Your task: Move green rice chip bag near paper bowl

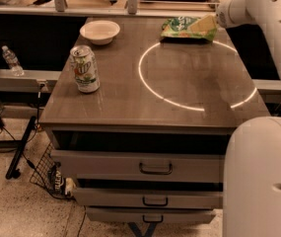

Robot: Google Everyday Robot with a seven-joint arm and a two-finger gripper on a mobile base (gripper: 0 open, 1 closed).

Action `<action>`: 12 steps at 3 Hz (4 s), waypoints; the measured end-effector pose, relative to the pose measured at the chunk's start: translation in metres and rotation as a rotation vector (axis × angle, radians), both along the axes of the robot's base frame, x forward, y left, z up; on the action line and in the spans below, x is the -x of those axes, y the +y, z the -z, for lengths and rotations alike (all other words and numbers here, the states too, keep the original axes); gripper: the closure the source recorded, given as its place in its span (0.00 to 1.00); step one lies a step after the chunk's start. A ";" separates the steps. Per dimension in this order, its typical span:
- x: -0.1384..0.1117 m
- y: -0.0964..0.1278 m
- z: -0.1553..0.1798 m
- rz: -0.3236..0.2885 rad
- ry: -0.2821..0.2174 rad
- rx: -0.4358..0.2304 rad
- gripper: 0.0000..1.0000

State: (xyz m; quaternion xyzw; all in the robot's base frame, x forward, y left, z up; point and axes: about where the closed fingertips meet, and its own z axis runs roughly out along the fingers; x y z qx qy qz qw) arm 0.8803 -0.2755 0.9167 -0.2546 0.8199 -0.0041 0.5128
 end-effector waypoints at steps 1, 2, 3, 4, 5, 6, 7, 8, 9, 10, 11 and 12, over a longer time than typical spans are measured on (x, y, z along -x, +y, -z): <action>-0.014 -0.002 0.024 0.020 0.039 -0.057 0.00; -0.015 0.010 0.048 0.009 0.115 -0.094 0.21; -0.010 0.007 0.067 0.018 0.183 -0.102 0.52; -0.004 0.002 0.079 0.024 0.224 -0.091 0.76; 0.000 0.018 0.044 -0.041 0.172 -0.052 0.98; 0.006 0.041 -0.019 -0.153 0.034 0.049 1.00; -0.006 0.050 -0.007 -0.146 0.034 0.045 1.00; -0.017 0.063 0.005 -0.145 0.030 0.035 1.00; -0.024 0.089 0.013 -0.176 0.030 0.010 1.00; -0.025 0.113 0.019 -0.214 0.039 -0.016 1.00; -0.022 0.135 0.025 -0.253 0.056 -0.041 1.00; -0.015 0.154 0.034 -0.288 0.089 -0.058 0.81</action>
Offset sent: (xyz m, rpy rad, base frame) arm 0.0406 0.0053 -0.0433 0.1244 0.1772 0.0132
